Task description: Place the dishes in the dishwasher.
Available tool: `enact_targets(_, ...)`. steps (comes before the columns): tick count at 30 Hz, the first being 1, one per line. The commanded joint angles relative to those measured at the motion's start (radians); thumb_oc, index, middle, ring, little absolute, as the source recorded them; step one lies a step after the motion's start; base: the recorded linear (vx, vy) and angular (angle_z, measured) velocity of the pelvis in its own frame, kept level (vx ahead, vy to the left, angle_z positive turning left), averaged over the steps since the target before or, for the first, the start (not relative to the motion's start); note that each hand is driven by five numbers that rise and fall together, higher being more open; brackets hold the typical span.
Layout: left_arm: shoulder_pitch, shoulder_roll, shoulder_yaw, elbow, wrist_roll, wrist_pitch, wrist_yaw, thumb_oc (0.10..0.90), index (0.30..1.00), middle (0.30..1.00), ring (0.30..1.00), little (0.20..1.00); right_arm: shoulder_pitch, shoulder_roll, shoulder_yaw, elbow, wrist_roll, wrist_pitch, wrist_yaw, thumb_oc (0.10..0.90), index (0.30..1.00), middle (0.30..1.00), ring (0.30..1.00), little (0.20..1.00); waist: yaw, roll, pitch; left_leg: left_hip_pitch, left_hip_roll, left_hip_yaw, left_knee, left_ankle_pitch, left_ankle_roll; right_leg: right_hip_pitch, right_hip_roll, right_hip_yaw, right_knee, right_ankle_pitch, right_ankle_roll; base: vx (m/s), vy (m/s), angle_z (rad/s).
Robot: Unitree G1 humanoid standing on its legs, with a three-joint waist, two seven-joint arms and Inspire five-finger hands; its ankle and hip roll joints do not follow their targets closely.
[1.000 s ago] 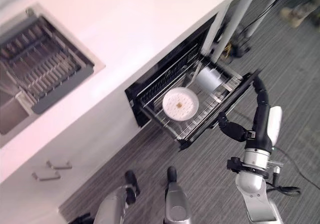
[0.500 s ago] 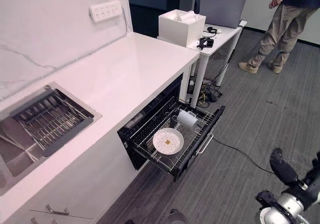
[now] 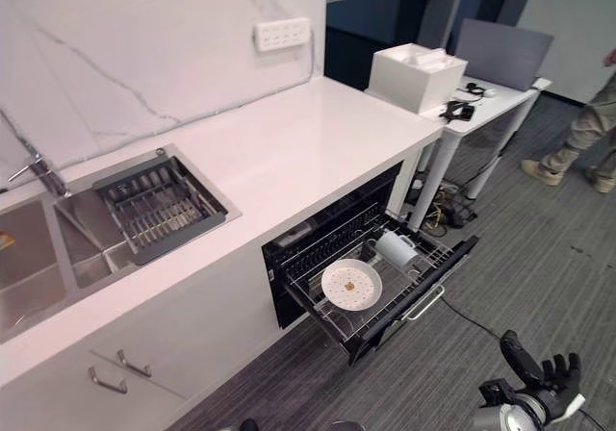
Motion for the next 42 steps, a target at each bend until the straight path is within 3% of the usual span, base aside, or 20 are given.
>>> enact_targets(1,-0.052,0.062,-0.014,-0.031,-0.031,0.009,0.005,0.800,0.900,0.900,0.900,0.900,-0.105,-0.101,-0.013,-0.075,0.014,-0.018,0.000,0.800,0.900,0.900,0.900,0.900,-0.008,0.026,0.071,0.035,-0.010,-0.057,0.035,-0.159,0.000,0.078,0.029,-0.067,0.033,-0.160,-0.049,-0.03,0.062,0.24)
enact_targets(4,-0.077,0.061,-0.040,-0.047,-0.066,-0.003,-0.003,0.800,0.900,0.900,0.900,0.900,-0.161,-0.103,0.016,-0.036,0.132,0.028,0.024,0.800,0.900,0.900,0.900,0.900,0.009,0.041,0.115,0.003,-0.025,-0.066,0.035,-0.137,0.004,0.038,0.026,-0.080,0.084,-0.175,-0.071,-0.08,0.030,0.22)
enact_targets(5,-0.106,0.059,-0.053,-0.054,-0.094,0.000,-0.017,0.800,0.900,0.900,0.900,0.900,-0.215,-0.092,0.025,0.016,0.259,0.018,0.042,0.800,0.900,0.900,0.900,0.900,0.023,0.042,0.151,-0.017,-0.048,-0.073,0.035,-0.137,0.004,-0.004,0.016,-0.068,0.149,-0.216,-0.083,-0.12,0.020,0.17)
enact_targets(9,-0.138,0.053,-0.065,-0.047,-0.121,-0.034,-0.009,0.800,0.900,0.900,0.900,0.900,-0.258,-0.068,0.022,0.087,0.308,0.033,0.055,0.800,0.900,0.900,0.900,0.900,0.030,0.047,0.201,-0.046,-0.071,-0.072,0.035,-0.106,0.011,-0.075,0.001,-0.065,0.257,-0.242,-0.104,-0.08,0.016,0.13)
enact_targets(16,-0.196,0.048,-0.082,-0.064,-0.128,-0.045,0.005,0.800,0.900,0.900,0.900,0.900,-0.368,-0.102,0.132,0.183,0.037,0.127,0.114,0.800,0.900,0.900,0.900,0.900,0.039,0.077,0.273,-0.138,-0.110,-0.086,0.131,-0.107,0.028,-0.194,-0.008,-0.040,0.417,-0.278,-0.137,-0.04,0.021,0.07)
enact_targets(24,-0.199,0.079,-0.079,-0.117,-0.101,-0.009,-0.010,0.800,0.900,0.900,0.900,0.900,-0.485,-0.217,0.240,0.174,-0.217,0.173,0.165,0.800,0.900,0.900,0.900,0.900,0.058,0.090,0.315,-0.163,-0.128,-0.095,0.125,-0.097,0.037,-0.248,-0.007,-0.022,0.451,-0.282,-0.134,-0.03,0.000,0.01)
enact_targets(37,-0.189,0.134,-0.036,-0.136,-0.066,0.000,-0.035,0.800,0.900,0.900,0.900,0.900,-0.719,-0.408,0.332,0.065,-0.519,0.217,0.119,0.800,0.900,0.900,0.900,0.900,0.096,0.059,0.336,-0.155,-0.110,-0.107,0.046,-0.071,0.043,-0.276,0.008,0.003,0.373,-0.223,-0.085,0.00,0.005,-0.01)
enact_targets(41,-0.195,0.146,-0.033,-0.140,-0.049,0.010,-0.035,0.800,0.900,0.900,0.900,0.900,-0.785,-0.448,0.376,0.049,-0.559,0.254,0.135,0.800,0.900,0.900,0.900,0.900,0.113,0.047,0.336,-0.151,-0.100,-0.107,0.035,-0.071,0.043,-0.261,0.003,-0.003,0.303,-0.180,-0.060,0.04,0.012,0.03)
enact_targets(42,-0.206,0.159,-0.036,-0.145,-0.042,0.020,-0.037,0.800,0.900,0.900,0.900,0.900,-0.847,-0.465,0.416,0.069,-0.601,0.280,0.143,0.800,0.900,0.900,0.900,0.900,0.126,0.042,0.336,-0.156,-0.094,-0.104,0.035,-0.075,0.045,-0.258,-0.008,-0.002,0.250,-0.143,-0.038,0.03,0.018,0.07)
